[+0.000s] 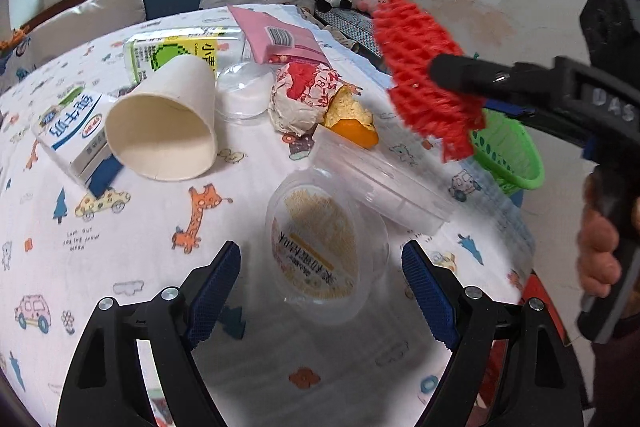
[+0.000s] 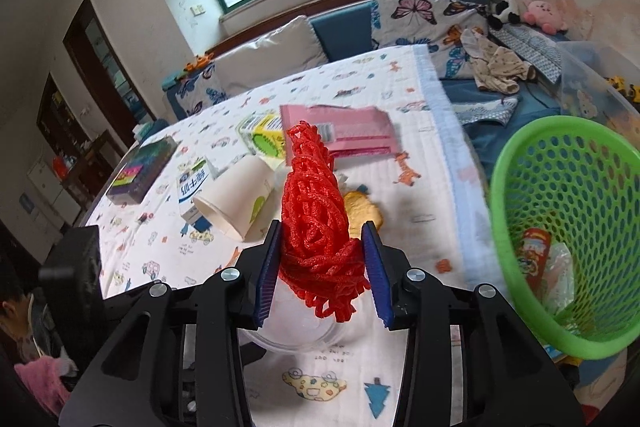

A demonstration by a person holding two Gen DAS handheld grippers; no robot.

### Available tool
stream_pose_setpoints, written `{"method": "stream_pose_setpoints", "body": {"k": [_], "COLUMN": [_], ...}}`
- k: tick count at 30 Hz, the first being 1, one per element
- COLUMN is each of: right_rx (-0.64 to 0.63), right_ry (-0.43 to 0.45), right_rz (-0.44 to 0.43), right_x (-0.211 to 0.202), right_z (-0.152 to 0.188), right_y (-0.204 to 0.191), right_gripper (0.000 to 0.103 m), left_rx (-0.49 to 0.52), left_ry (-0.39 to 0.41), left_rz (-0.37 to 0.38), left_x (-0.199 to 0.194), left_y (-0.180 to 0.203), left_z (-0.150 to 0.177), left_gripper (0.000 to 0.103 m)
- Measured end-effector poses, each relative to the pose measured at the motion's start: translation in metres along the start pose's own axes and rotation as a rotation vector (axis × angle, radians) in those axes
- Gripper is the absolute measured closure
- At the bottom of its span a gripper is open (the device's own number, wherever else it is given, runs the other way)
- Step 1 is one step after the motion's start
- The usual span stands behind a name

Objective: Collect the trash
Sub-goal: 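Grasp the clear plastic tub with the left tool while the right tool carries the red mesh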

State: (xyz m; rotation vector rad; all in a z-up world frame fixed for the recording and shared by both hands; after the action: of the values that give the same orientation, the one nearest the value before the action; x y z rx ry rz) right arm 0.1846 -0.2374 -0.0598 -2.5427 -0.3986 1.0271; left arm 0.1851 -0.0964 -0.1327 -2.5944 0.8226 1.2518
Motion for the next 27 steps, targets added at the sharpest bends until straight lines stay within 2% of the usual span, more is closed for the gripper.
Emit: {"method": "stream_pose_setpoints", "body": {"k": [3, 12, 16, 21, 27], "right_rx": [0.007, 0.041, 0.046, 0.045, 0.046], "right_ry": [0.01, 0.018, 0.021, 0.029, 0.043], "right_rz": [0.018, 0.05, 0.053, 0.055, 0.073], "right_x": [-0.006, -0.017, -0.019, -0.025, -0.033], "right_z": [0.0, 0.005, 0.006, 0.005, 0.002], "right_y": [0.006, 0.027, 0.029, 0.03, 0.037], "right_gripper": [0.062, 0.062, 0.062, 0.062, 0.062], "left_rx": [0.039, 0.07, 0.067, 0.015, -0.004], "left_ry": [0.009, 0.042, 0.048, 0.049, 0.079], "left_rz": [-0.029, -0.005, -0.042, -0.013, -0.014], "left_x": [0.005, -0.003, -0.011, -0.023, -0.047], "left_y": [0.006, 0.004, -0.004, -0.018, -0.026], "left_z": [-0.003, -0.01, -0.007, -0.003, -0.007], "left_gripper": [0.027, 0.05, 0.051, 0.055, 0.058]}}
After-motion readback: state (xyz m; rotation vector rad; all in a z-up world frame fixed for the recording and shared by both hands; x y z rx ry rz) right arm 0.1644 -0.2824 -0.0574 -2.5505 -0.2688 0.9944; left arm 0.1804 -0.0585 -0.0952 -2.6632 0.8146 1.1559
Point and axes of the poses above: each gripper's, at about its wrist camera, not at the fingertips, and x roughly the way its jaws point, y to its right, z to its underside, the point moved 5 cm from there along x, roughly the way its jaws point, and after that the axes turned 7 degrees about x, right-handed, at the moved point
